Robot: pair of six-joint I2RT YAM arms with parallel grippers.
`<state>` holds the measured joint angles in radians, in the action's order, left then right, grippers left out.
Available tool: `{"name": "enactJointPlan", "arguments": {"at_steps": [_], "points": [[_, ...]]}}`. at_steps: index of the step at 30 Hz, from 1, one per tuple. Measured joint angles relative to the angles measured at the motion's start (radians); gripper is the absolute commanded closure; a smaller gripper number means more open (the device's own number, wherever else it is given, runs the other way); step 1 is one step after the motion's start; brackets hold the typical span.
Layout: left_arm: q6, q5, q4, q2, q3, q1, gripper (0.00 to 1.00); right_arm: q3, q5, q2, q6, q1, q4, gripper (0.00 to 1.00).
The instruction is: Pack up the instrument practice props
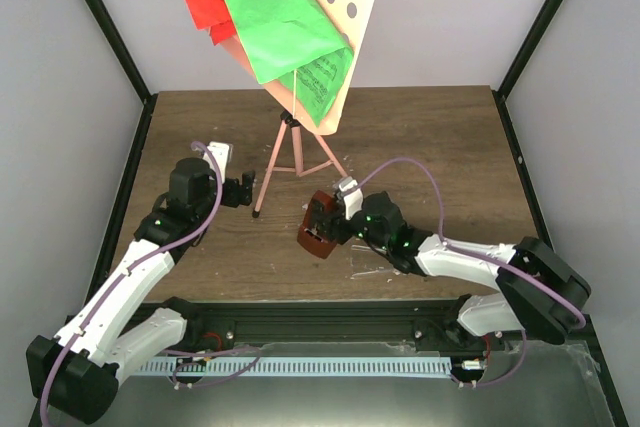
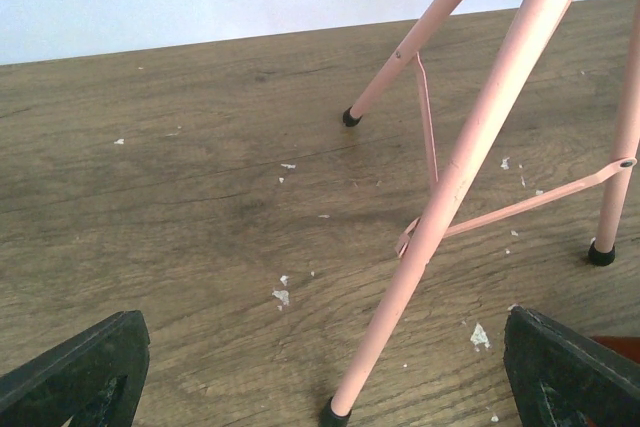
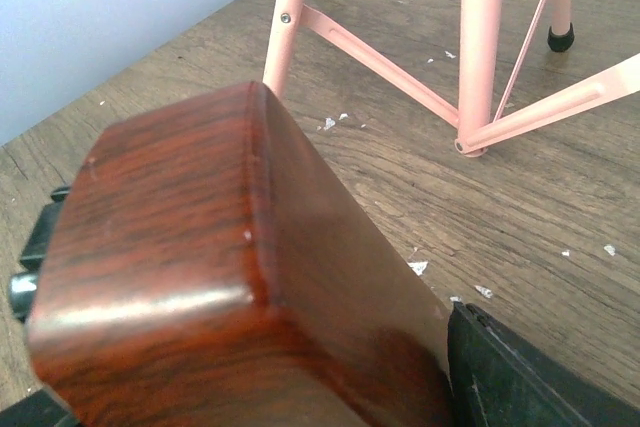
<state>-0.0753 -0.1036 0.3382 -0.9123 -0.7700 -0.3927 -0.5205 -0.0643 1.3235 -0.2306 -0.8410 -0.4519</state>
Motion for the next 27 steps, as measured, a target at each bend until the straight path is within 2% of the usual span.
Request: {"name": "enactJointPlan", "arguments": {"at_steps": [12, 18, 22, 27], "points": [[0.0, 0.0, 0.0, 0.0, 0.0, 0.0, 0.03, -0.022, 0.017, 0.013, -0.003, 0.0, 0.024, 0.29], [0.0, 0.0, 0.0, 0.0, 0.0, 0.0, 0.03, -0.046, 0.032, 0.023, 0.003, 0.0, 0.056, 0.19], [0.0, 0.002, 0.0, 0.0, 0.0, 0.0, 0.02, -0.049, 0.037, 0.023, 0.013, 0.0, 0.076, 0.02], [0.001, 0.005, 0.0, 0.0, 0.0, 0.0, 0.02, -0.049, 0.039, -0.007, 0.035, 0.0, 0.107, 0.0]]}}
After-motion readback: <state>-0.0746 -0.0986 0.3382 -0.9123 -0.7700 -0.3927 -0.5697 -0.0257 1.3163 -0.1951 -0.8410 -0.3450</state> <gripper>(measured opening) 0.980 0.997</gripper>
